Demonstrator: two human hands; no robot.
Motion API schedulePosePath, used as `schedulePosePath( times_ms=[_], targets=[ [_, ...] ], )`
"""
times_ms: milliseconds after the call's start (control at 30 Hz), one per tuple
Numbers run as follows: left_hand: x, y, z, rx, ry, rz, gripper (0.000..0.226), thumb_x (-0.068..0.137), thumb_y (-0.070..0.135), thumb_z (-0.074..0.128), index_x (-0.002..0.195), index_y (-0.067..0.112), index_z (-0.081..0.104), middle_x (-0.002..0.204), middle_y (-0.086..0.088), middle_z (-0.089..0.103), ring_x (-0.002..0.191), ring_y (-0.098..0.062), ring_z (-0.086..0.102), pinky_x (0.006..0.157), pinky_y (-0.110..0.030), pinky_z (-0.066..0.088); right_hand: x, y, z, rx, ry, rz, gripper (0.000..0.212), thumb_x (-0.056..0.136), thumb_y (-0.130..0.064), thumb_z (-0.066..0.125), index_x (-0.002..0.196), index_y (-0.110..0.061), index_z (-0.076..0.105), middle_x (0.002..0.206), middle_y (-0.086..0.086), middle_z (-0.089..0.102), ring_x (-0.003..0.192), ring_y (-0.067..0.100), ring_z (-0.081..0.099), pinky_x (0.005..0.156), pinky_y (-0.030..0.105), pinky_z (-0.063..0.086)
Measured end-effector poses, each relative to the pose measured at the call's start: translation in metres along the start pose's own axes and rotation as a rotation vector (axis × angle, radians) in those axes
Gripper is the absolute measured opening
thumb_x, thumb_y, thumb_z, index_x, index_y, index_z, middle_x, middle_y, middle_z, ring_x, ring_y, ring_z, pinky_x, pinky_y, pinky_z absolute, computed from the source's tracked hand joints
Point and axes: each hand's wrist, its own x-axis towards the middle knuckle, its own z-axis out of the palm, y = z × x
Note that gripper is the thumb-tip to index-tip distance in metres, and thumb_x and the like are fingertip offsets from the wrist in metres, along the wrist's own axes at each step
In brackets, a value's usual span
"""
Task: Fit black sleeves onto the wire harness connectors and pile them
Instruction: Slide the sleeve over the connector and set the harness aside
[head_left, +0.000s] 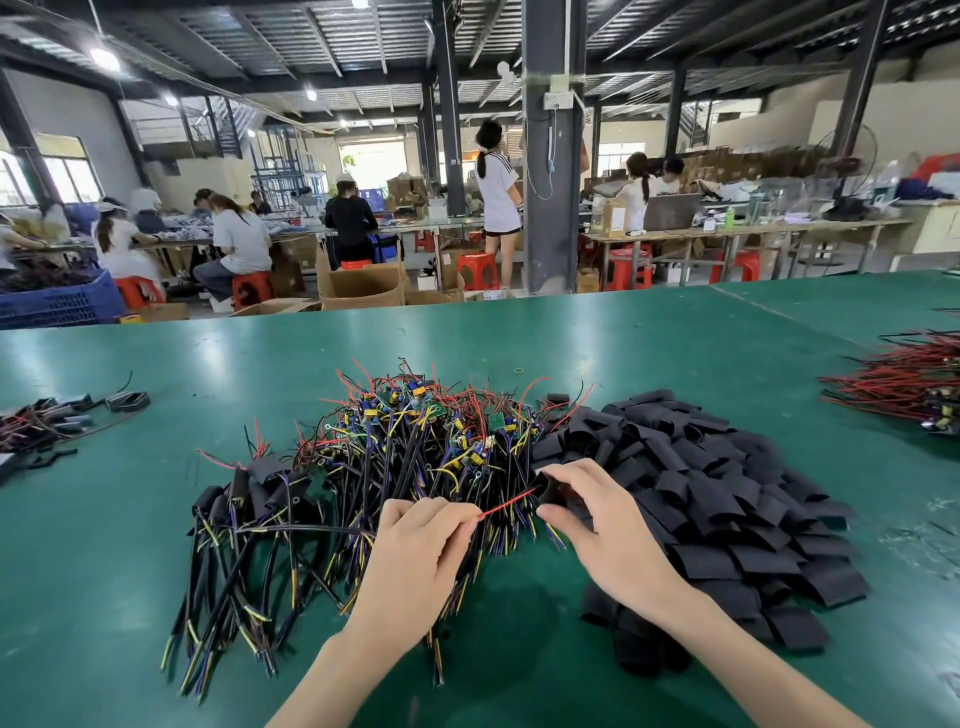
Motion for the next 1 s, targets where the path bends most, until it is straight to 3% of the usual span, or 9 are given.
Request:
schedulePosePath(
  times_ms=[133,200,300,467,567,667,767,900,1000],
  targets=[
    [0.001,-0.001,-0.001,0.061,0.017,0.059,0.023,0.092,0.026,0.047,0.09,0.021,0.069,0.076,0.014,0.06,0.072,-0.004,0.045,0.074,-0.027,0.033,-0.001,-0.001,-0.004,-0.105,-0.028,-0.058,0.03,0.089,-0.017,0.063,0.118,-0.013,0.06,0.109,-0.005,0.054,0.101,0.011,0.052,0.092,0.013,0.034],
    [0.001,-0.001,-0.002,0.117,-0.005,0.096,0.023,0.092,0.025,0.047,0.088,0.022,0.069,0.073,0.013,0.058,0.07,-0.007,0.048,0.074,-0.027,0.033,-0.001,0.0,-0.004,-0.375,-0.02,-0.174,0.029,0.085,-0.02,0.067,0.113,-0.015,0.063,0.106,-0.002,0.057,0.098,0.02,0.054,0.092,0.03,0.037],
    [0.002,0.006,0.0,0.113,-0.061,0.116,0.024,0.093,0.025,0.045,0.087,0.021,0.067,0.073,0.011,0.054,0.069,-0.01,0.049,0.074,-0.029,0.034,-0.002,-0.009,0.001,-0.691,-0.057,-0.295,0.034,0.075,-0.032,0.074,0.106,-0.023,0.064,0.103,-0.005,0.059,0.097,0.022,0.056,0.095,0.041,0.034],
    [-0.006,0.017,0.005,-0.234,-0.123,-0.081,0.01,0.093,0.015,0.049,0.098,0.023,0.051,0.085,0.018,0.052,0.083,-0.001,0.044,0.077,-0.022,0.035,-0.009,-0.022,0.018,-0.552,-0.267,-0.294,0.033,0.096,-0.036,0.041,0.125,-0.02,0.041,0.115,0.0,0.045,0.099,0.02,0.048,0.086,0.031,0.043],
    [-0.007,0.016,0.0,-0.464,-0.213,-0.232,0.028,0.091,0.017,0.053,0.11,0.035,0.041,0.093,0.017,0.055,0.091,-0.013,0.051,0.083,-0.027,0.042,-0.012,-0.02,0.02,-0.551,-0.338,-0.241,0.035,0.101,-0.036,0.028,0.134,-0.022,0.028,0.115,0.001,0.036,0.101,0.021,0.042,0.086,0.03,0.038],
    [0.001,0.002,-0.013,-0.266,-0.344,-0.105,0.037,0.083,0.046,0.052,0.117,0.042,0.038,0.109,0.03,0.047,0.106,0.0,0.044,0.096,-0.019,0.028,-0.014,-0.016,0.017,-0.582,-0.343,-0.236,0.036,0.102,-0.035,0.026,0.136,-0.021,0.025,0.111,0.0,0.037,0.1,0.021,0.041,0.087,0.03,0.036],
    [0.006,-0.025,-0.027,-0.069,-0.54,-0.086,0.054,0.068,0.067,0.05,0.116,0.042,0.047,0.113,0.034,0.041,0.112,0.012,0.027,0.097,-0.022,0.02,-0.013,-0.012,0.012,-0.556,-0.331,-0.193,0.035,0.102,-0.037,0.028,0.134,-0.023,0.026,0.108,-0.001,0.037,0.1,0.019,0.041,0.087,0.028,0.035],
    [0.006,-0.043,-0.033,-0.043,-0.58,-0.116,0.03,0.075,0.049,0.07,0.1,0.035,0.063,0.106,0.03,0.045,0.106,0.009,0.03,0.095,-0.024,0.021,-0.011,-0.01,0.009,-0.565,-0.329,-0.166,0.036,0.101,-0.038,0.03,0.134,-0.023,0.027,0.108,-0.002,0.039,0.099,0.017,0.041,0.083,0.024,0.032],
    [0.006,-0.044,-0.031,-0.062,-0.537,-0.115,0.019,0.08,0.043,0.07,0.095,0.035,0.063,0.101,0.029,0.048,0.103,0.01,0.032,0.093,-0.023,0.024,-0.011,-0.009,0.008,-0.593,-0.328,-0.148,0.039,0.1,-0.043,0.027,0.134,-0.023,0.03,0.108,-0.003,0.043,0.098,0.018,0.043,0.082,0.026,0.031]
  ],
)
